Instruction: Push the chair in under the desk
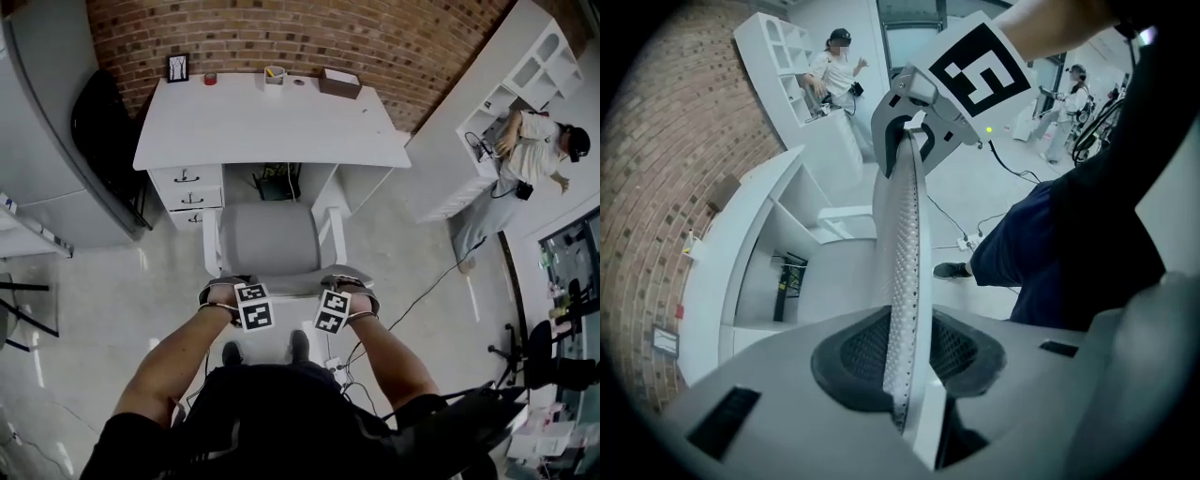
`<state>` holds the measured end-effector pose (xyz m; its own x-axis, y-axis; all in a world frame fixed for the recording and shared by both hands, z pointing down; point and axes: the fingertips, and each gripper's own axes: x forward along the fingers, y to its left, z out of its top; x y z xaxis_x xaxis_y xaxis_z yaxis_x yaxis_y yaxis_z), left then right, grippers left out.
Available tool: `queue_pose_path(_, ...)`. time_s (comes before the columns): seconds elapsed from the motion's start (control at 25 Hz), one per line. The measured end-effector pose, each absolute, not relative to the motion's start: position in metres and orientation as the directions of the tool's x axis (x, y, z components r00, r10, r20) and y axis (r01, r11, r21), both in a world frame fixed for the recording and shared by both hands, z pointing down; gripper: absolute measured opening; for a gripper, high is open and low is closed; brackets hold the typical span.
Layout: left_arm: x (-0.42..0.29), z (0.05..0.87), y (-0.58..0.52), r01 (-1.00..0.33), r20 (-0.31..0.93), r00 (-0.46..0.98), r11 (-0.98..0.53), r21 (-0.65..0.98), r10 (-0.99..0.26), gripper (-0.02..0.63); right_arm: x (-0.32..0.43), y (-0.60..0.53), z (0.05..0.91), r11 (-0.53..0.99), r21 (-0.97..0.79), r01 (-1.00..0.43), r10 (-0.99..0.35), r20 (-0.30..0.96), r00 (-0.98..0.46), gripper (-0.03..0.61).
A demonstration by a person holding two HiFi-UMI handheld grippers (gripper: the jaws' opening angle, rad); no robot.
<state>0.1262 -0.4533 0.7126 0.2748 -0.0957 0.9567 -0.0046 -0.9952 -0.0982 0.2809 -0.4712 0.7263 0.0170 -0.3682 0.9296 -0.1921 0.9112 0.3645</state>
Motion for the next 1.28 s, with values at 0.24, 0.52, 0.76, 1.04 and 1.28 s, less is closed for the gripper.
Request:
queue_pose_path(0.24,0.140,0.714,-0.467,-0.055,0.959,0.257,-0.993,-0.104,-0.115,0.094,0.294,-0.490,0.726,0.913,0.378,-0.156,-0.382,0.924,0.002,0.117)
queue_pose_path(0.52,0.142,0.718,-0.492,-0.096,0.963,0.207,-0.983,-0.158,-0.175,0.098,0.297,-0.513,0.727,0.909,0.401,-0.117,-0.406,0.913,-0.023,0.110)
queue_pose_path(0.76,0.148,0.719,-0.517,-0.136,0.969,0.164,-0.977,-0.162,-0.183,0.100,0.303,-0.540,0.726,0.907,0.411,-0.090,-0.415,0.909,-0.039,0.110)
queue_pose_path(1.04,0.158,0.720,-0.541,-0.159,0.971,0.133,-0.972,-0.175,-0.197,0.106,0.314,-0.563,0.727,0.909,0.409,-0.080,-0.414,0.909,-0.054,0.110)
queue_pose_path(1.28,0.159,0.723,-0.558,-0.170,0.970,0.106,-0.965,-0.199,-0.219,0.106,0.316,-0.579,0.727,0.908,0.413,-0.069,-0.417,0.907,-0.064,0.109)
